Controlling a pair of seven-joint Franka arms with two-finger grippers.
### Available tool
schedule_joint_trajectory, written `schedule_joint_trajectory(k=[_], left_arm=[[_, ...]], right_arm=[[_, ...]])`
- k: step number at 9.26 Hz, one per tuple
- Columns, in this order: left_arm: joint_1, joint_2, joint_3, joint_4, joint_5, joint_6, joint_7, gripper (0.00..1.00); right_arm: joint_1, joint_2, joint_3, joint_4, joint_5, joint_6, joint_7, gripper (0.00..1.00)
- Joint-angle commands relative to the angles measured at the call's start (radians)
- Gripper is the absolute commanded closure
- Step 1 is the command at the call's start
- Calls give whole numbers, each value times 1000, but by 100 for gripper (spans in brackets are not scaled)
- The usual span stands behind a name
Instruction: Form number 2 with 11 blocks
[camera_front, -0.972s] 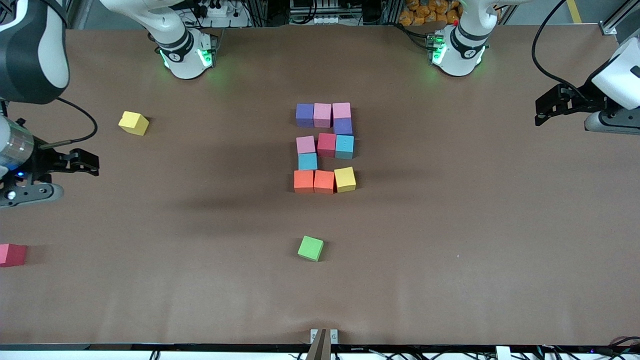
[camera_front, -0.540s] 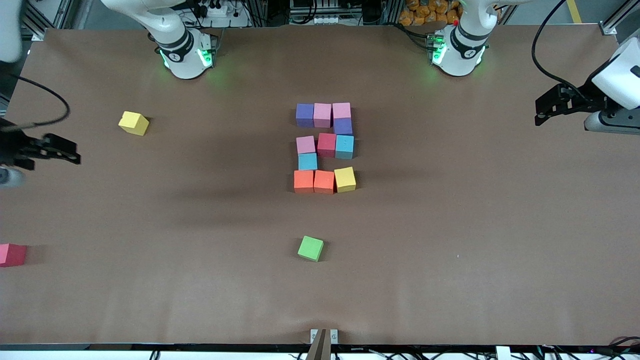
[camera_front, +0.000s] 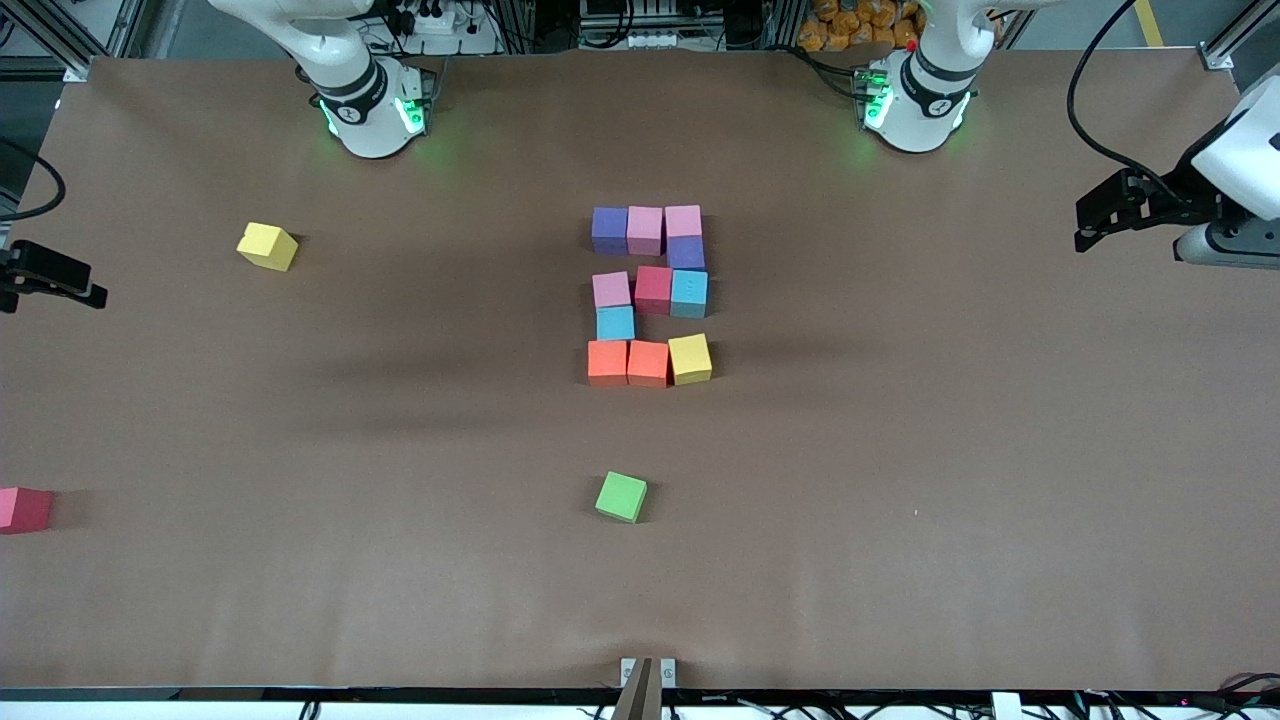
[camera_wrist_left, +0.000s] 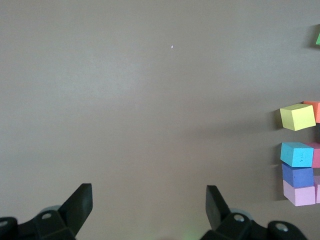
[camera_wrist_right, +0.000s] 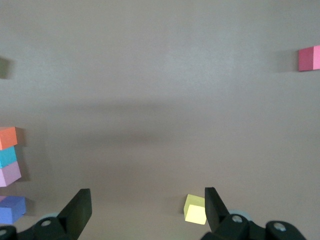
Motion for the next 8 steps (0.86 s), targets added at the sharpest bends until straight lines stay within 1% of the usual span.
schedule_joint_trajectory(k=[1, 4, 5, 7, 8], left_arm=[[-1, -3, 6, 13, -10, -22, -8, 0], [-1, -3, 6, 13, -12, -22, -33, 0], [-1, -3, 6, 11, -10, -22, -33, 0], [-1, -3, 6, 11, -10, -20, -33, 0], [-1, -3, 6, 11, -10, -22, -33, 0]], right_arm=[[15, -83, 11, -94, 0, 6, 82, 0], [20, -92, 11, -98, -7, 11, 86, 0], [20, -90, 17, -98, -56, 29, 87, 0], [17, -80, 17, -83, -73, 45, 41, 0], [22, -90, 17, -94, -72, 52, 45, 0]])
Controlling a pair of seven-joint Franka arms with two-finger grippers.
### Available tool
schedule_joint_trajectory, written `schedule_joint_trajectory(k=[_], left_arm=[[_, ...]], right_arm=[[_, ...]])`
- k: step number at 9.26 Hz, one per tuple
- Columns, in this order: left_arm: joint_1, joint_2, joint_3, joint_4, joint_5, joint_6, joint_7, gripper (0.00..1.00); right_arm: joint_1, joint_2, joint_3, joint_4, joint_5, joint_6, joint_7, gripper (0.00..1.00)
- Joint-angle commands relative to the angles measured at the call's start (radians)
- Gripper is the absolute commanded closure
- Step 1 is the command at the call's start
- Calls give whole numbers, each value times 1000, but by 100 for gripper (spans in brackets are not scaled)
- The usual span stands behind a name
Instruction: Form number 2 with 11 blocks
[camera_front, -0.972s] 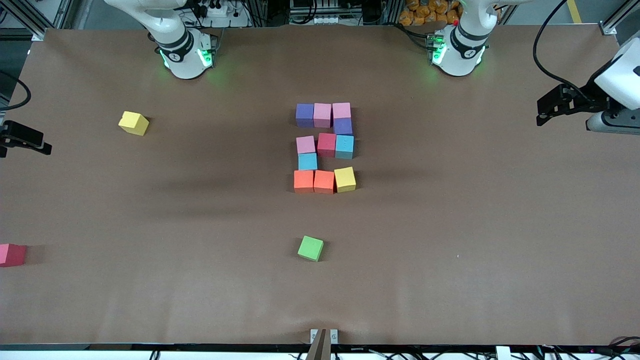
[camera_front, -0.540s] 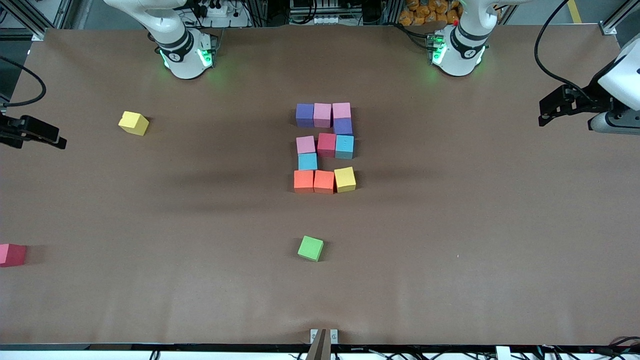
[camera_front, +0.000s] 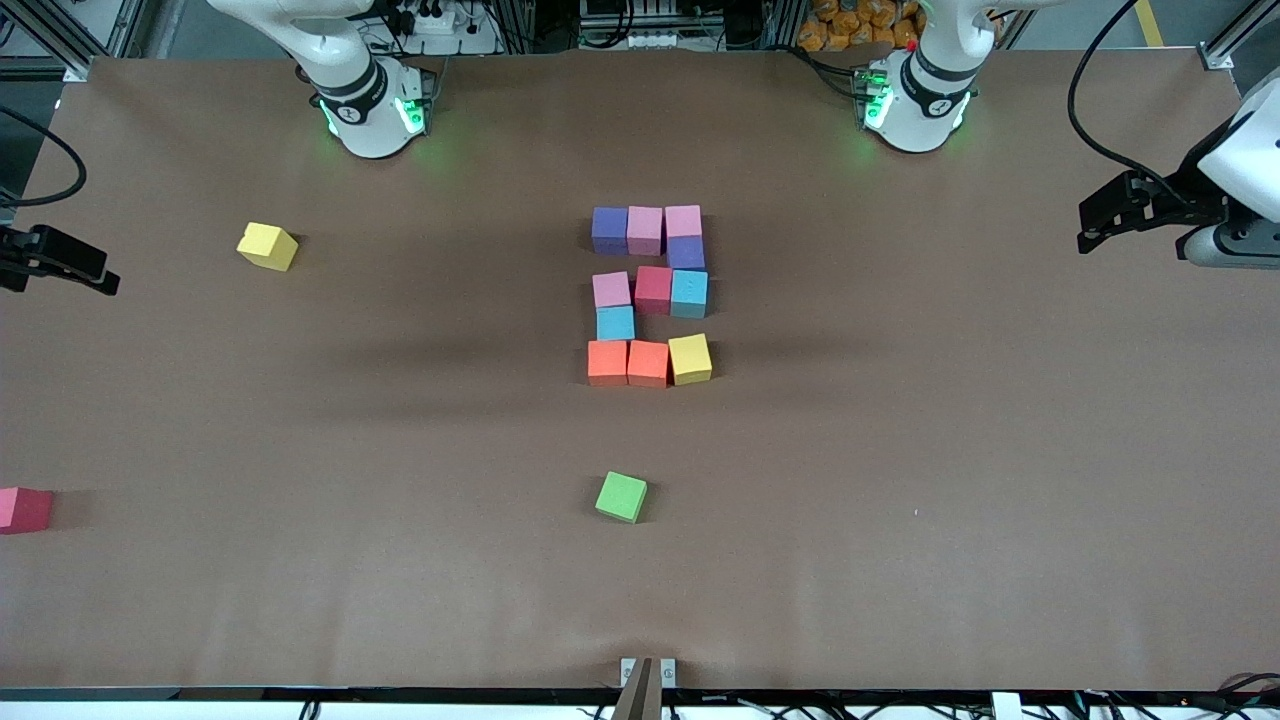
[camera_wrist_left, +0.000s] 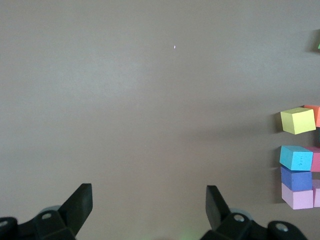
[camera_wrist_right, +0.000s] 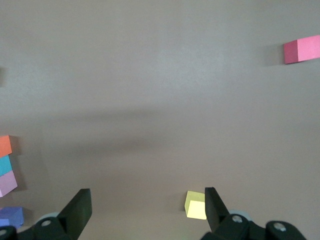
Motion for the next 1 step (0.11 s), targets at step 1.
schedule_joint_trajectory(k=[1], left_arm=[[-1, -3, 3, 11, -9, -21, -9, 0]], right_arm=[[6, -30, 6, -27, -19, 24, -1, 0]])
